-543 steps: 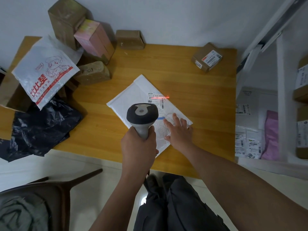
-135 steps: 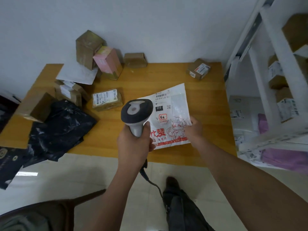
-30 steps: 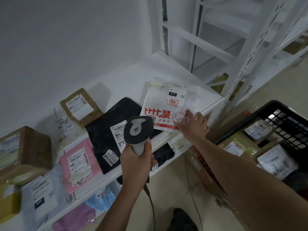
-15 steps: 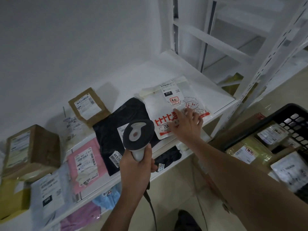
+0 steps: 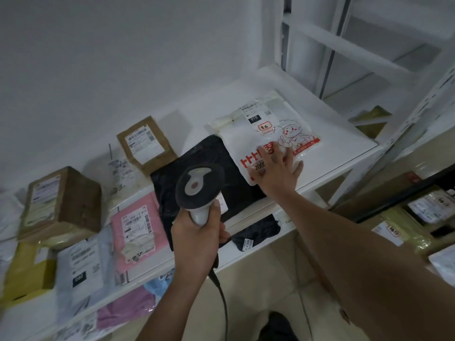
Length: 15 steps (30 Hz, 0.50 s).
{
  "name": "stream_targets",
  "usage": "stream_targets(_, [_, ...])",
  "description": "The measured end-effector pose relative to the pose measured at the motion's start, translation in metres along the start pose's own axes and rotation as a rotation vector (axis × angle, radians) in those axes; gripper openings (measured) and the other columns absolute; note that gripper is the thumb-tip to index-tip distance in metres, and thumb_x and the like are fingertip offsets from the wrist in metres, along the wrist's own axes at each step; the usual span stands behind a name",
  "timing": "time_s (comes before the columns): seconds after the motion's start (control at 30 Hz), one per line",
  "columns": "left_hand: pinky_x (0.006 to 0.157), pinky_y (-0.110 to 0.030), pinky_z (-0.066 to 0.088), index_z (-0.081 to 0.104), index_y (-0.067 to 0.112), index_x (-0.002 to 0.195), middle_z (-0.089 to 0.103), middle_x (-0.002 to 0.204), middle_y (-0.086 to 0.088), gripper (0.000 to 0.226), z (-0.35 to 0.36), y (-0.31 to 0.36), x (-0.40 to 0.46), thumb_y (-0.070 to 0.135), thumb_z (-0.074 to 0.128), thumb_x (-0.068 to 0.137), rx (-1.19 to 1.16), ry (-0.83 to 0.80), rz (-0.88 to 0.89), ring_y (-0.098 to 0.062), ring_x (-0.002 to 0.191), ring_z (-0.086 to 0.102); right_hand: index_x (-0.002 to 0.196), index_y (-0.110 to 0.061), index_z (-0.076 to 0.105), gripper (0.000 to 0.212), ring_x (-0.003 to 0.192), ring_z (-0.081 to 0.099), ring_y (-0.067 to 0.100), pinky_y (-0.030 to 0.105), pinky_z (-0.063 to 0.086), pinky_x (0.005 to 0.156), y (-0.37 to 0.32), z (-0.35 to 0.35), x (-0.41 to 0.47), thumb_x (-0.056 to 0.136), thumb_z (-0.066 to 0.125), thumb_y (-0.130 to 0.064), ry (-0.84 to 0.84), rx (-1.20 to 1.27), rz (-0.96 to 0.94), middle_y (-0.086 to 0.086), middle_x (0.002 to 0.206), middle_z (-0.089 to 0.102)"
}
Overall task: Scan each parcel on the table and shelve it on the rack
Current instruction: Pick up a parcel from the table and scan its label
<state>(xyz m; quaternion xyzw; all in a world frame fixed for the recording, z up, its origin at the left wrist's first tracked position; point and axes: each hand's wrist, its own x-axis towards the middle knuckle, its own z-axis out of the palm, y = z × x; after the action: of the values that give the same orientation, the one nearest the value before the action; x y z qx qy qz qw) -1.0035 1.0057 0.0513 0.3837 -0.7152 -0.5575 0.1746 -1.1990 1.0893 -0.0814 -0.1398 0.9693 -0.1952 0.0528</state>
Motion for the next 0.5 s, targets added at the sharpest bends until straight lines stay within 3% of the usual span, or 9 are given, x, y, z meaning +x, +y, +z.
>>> stream_targets(0.13, [0.045, -0.023, 0.051, 0.062, -0.005, 0.088, 0.063, 0.053, -0.009, 0.030, -0.010, -0.005, -0.002, 0.024, 0.065, 0.093, 0.011, 0.021, -0.018, -0.023, 0.048, 0.064, 0.151, -0.039, 0.018, 0.064, 0.148, -0.008, 0.039, 0.067, 0.000, 0.113, -0.005, -0.003, 0.006, 0.095, 0.045, -0.056, -0.032, -0.006, 0.012, 0.001, 0.164, 0.002])
stream_targets(0.23, [0.045, -0.024, 0.052, 0.062, -0.007, 0.088, 0.064, 0.055, -0.011, 0.031, -0.023, -0.005, -0.008, 0.024, 0.064, 0.093, 0.007, 0.042, -0.034, -0.024, 0.048, 0.065, 0.154, -0.037, 0.012, 0.067, 0.148, -0.009, 0.037, 0.064, -0.001, 0.114, -0.022, -0.008, -0.003, 0.096, 0.038, -0.060, 0.008, -0.007, -0.018, 0.003, 0.164, -0.003])
stream_targets(0.33, [0.044, -0.022, 0.052, 0.062, -0.006, 0.087, 0.065, 0.056, -0.011, 0.029, -0.044, -0.001, -0.013, 0.022, 0.064, 0.093, 0.015, 0.083, -0.031, -0.021, 0.046, 0.064, 0.155, -0.038, 0.005, 0.070, 0.149, -0.009, 0.035, 0.063, -0.001, 0.114, -0.054, -0.016, -0.021, 0.096, 0.030, -0.065, 0.010, -0.029, -0.103, 0.001, 0.164, -0.007])
stream_targets(0.5, [0.046, -0.027, 0.054, 0.063, -0.005, 0.087, 0.066, 0.055, -0.008, 0.032, -0.102, -0.006, -0.021, 0.027, 0.063, 0.094, 0.006, 0.175, -0.036, -0.021, 0.046, 0.065, 0.154, -0.039, 0.010, 0.068, 0.150, -0.007, 0.032, 0.063, -0.001, 0.114, -0.122, -0.016, -0.056, 0.096, 0.035, -0.063, -0.013, 0.006, -0.229, 0.000, 0.164, -0.004])
